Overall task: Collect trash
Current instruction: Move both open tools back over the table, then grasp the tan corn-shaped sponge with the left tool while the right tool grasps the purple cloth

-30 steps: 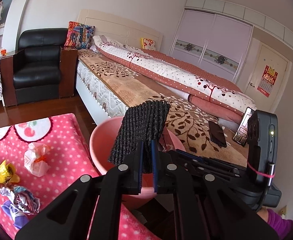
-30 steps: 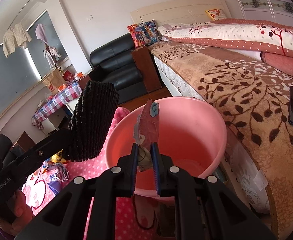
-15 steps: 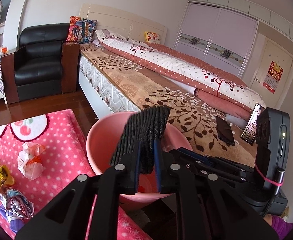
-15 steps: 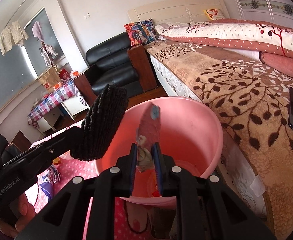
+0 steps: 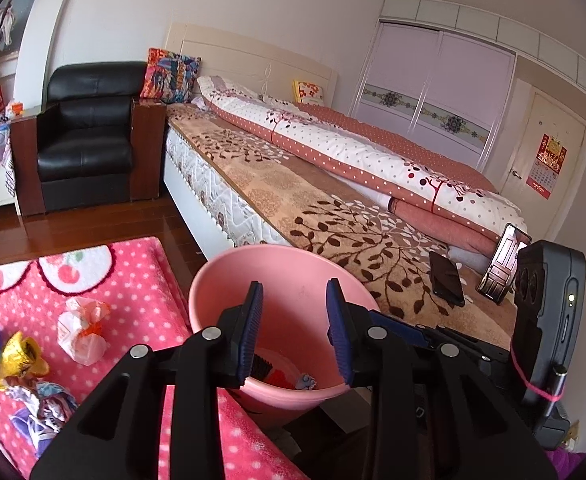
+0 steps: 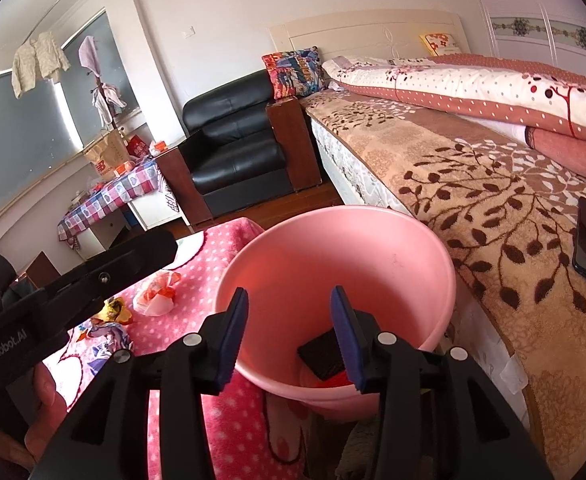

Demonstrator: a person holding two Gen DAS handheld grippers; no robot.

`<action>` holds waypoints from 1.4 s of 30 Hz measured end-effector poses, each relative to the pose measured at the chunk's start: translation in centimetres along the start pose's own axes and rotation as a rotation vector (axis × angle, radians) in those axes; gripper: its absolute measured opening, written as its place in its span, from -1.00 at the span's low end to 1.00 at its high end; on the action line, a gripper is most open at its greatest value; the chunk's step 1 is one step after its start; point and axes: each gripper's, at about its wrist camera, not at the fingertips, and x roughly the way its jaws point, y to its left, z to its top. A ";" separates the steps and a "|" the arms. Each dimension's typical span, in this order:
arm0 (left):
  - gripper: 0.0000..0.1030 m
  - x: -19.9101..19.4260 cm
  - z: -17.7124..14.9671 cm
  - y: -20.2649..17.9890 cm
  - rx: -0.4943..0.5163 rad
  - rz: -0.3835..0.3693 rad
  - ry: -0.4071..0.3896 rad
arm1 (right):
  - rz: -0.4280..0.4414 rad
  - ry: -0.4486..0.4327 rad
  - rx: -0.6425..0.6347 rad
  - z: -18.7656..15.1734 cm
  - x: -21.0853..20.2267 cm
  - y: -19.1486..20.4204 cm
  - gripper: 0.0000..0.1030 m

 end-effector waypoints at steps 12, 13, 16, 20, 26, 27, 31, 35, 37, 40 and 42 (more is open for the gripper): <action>-0.36 -5.4 -0.4 0.9 0.023 0.022 -0.067 | 0.071 -0.003 -0.025 -1.3 -2.5 5.0 -0.08; -0.36 -5.9 -0.5 1.1 0.025 0.025 -0.069 | 0.082 0.001 -0.025 -1.6 -2.5 5.5 -0.08; -0.36 -7.4 -0.9 1.7 0.027 0.041 -0.080 | 0.111 0.017 -0.036 -2.2 -2.6 7.1 -0.07; -0.36 -9.7 -1.3 2.9 0.038 0.075 -0.106 | 0.140 0.031 -0.065 -3.1 -2.5 9.5 -0.07; -0.36 -12.6 -2.1 5.1 0.028 0.127 -0.136 | 0.177 0.052 -0.106 -4.3 -2.1 12.6 -0.07; -0.36 -13.0 -2.3 5.4 0.026 0.134 -0.139 | 0.183 0.057 -0.113 -4.5 -2.0 13.1 -0.07; -0.36 -14.8 -3.1 7.1 0.018 0.177 -0.150 | 0.204 0.078 -0.134 -5.3 -1.5 14.6 -0.07; -0.36 -16.2 -3.9 9.6 -0.019 0.230 -0.149 | 0.225 0.109 -0.154 -6.3 -0.7 15.9 -0.07; -0.36 -16.9 -4.2 11.0 -0.040 0.261 -0.150 | 0.241 0.125 -0.164 -6.4 -0.2 16.5 -0.07; -0.36 -17.6 -4.7 13.3 -0.074 0.317 -0.143 | 0.267 0.151 -0.178 -6.9 0.6 17.4 -0.07; -0.36 -17.8 -5.3 15.0 -0.103 0.354 -0.131 | 0.283 0.167 -0.188 -7.3 1.1 18.0 -0.06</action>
